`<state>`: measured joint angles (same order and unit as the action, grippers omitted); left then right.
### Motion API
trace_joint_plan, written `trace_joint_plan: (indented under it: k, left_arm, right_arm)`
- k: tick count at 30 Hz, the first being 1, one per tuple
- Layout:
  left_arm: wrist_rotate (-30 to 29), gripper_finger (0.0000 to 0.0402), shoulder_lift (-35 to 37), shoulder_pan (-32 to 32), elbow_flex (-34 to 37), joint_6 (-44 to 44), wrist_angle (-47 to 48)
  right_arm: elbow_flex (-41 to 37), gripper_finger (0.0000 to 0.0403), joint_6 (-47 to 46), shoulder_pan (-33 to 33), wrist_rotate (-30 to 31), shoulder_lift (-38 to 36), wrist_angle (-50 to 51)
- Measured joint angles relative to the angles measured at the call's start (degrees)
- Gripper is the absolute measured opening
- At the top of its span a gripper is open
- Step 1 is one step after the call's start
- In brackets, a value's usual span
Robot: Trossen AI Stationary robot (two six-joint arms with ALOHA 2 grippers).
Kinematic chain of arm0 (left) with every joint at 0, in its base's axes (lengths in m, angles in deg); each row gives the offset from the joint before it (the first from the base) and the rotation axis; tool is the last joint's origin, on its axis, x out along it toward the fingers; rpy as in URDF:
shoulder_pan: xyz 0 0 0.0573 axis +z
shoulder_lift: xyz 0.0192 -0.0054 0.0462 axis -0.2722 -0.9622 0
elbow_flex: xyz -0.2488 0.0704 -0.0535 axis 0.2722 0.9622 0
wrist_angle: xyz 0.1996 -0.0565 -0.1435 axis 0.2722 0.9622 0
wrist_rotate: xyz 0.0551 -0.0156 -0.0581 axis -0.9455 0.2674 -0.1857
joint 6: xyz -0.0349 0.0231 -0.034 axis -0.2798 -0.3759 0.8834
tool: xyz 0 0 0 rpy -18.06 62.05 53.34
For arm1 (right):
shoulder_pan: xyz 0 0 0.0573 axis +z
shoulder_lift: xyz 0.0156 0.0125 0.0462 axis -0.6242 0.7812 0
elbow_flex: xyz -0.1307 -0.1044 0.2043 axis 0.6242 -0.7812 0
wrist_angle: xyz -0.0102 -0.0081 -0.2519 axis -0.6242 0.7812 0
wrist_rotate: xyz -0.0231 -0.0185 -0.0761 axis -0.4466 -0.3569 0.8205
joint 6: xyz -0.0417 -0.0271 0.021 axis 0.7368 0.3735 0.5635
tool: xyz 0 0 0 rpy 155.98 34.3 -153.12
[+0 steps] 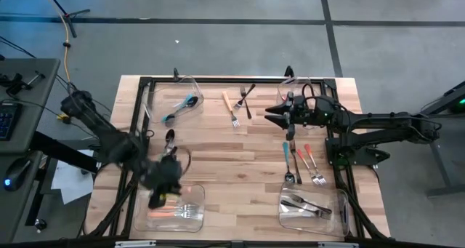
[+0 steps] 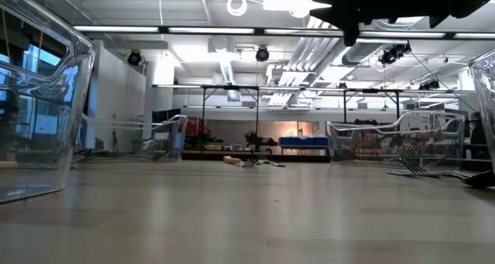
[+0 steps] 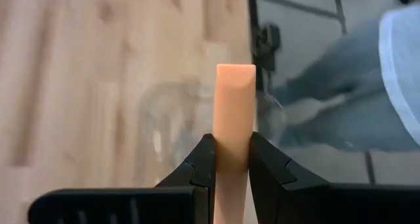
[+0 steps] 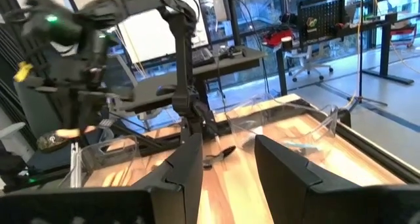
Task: Sort silverware by color (type)
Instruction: Put the light orange fork into the bottom left transparent bin
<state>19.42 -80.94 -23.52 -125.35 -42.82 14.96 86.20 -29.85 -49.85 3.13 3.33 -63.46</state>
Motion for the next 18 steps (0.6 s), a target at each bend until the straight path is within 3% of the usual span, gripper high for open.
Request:
trace_joint_plan:
  k: [4, 12, 18]
  left_arm:
    - [-0.1, 0.0041, -5.9, -4.1, -0.3, 2.0, 0.3]
    - [-0.2, 0.0041, -17.0, -3.9, -0.4, 0.6, 0.4]
    - [4.6, 0.0041, -24.6, -3.8, -0.4, -1.7, 0.4]
  right_arm:
    - [0.0, 0.0124, 0.1, 0.0, 0.0, 0.0, 1.0]
    - [0.0, 0.0124, 1.0, 0.0, 0.4, 0.0, 1.8]
    - [0.0, 0.0124, 1.0, 0.0, 0.4, 0.0, 2.2]
